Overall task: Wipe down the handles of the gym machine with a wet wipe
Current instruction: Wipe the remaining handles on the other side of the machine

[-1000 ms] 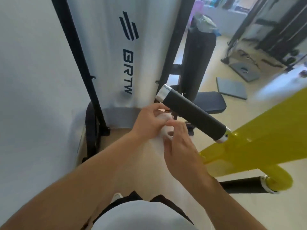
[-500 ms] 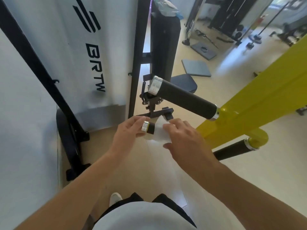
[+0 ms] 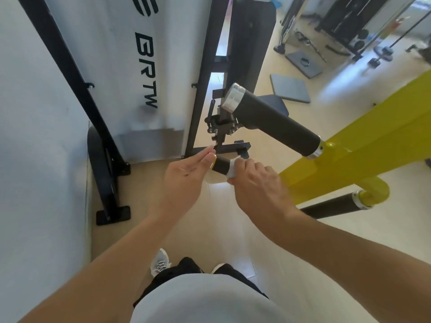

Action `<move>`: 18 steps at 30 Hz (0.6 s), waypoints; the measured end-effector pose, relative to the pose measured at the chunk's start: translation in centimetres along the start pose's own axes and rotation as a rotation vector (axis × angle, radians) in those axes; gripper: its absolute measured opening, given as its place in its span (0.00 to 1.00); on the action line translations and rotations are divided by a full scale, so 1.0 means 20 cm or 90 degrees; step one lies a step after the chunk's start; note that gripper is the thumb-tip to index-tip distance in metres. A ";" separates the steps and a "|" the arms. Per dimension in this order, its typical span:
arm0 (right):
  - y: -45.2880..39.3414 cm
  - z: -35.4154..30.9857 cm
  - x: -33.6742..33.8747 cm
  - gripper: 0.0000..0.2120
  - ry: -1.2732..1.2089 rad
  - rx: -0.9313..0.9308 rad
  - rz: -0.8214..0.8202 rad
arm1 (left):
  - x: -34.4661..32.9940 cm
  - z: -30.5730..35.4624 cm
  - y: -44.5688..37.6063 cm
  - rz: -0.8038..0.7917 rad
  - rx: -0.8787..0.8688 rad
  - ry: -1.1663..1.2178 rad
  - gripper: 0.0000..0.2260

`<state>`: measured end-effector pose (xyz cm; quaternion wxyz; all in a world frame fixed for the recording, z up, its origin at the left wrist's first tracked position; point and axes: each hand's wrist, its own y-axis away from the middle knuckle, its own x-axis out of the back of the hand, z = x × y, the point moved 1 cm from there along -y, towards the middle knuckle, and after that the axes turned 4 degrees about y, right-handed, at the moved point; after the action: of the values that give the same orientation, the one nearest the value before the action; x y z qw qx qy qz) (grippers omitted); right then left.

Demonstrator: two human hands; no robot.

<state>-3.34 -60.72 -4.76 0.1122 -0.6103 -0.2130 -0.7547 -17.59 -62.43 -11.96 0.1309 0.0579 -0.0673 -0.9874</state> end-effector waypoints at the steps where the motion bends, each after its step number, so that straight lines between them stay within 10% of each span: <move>1: -0.03 -0.02 -0.01 0.14 -0.029 0.024 0.018 | -0.01 0.00 0.01 0.009 -0.004 0.026 0.12; 11: 0.05 0.08 -0.03 0.16 0.311 -0.013 -0.078 | -0.05 -0.03 0.06 0.042 -0.057 -0.103 0.08; 18: -0.10 -0.10 -0.07 0.11 0.103 0.102 0.115 | -0.03 -0.03 0.06 0.053 -0.094 -0.082 0.10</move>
<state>-5.52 -60.00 -6.85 0.2451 -0.5532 -0.2069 -0.7688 -16.67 -63.45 -12.26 0.1708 -0.0180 -0.0052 -0.9851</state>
